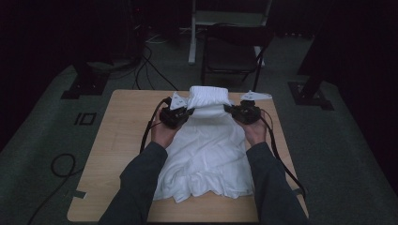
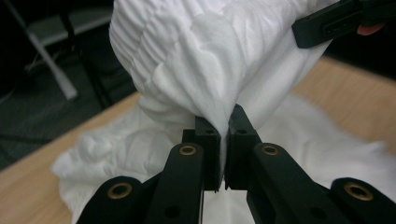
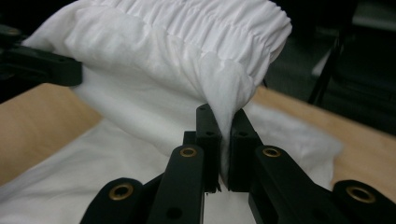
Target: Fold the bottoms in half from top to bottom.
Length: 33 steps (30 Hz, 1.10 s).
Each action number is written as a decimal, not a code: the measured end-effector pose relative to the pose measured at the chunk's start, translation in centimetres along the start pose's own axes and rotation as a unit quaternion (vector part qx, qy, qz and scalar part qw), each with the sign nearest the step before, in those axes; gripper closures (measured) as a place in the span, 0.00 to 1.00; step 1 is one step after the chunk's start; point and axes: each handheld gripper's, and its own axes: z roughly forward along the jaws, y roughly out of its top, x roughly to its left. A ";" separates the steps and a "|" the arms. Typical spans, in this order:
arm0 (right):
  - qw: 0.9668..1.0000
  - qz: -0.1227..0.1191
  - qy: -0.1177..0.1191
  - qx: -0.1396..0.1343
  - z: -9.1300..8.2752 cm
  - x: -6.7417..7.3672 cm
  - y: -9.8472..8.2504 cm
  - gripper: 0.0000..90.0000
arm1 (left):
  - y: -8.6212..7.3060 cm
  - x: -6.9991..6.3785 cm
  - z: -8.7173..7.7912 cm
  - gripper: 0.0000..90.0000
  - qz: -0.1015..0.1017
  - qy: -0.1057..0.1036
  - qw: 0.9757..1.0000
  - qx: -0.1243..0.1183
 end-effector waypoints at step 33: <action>0.991 0.083 0.015 0.106 2.7 -0.4 -8.8 0.94 | -8.9 1.8 3.0 0.91 -0.129 -0.044 0.984 0.117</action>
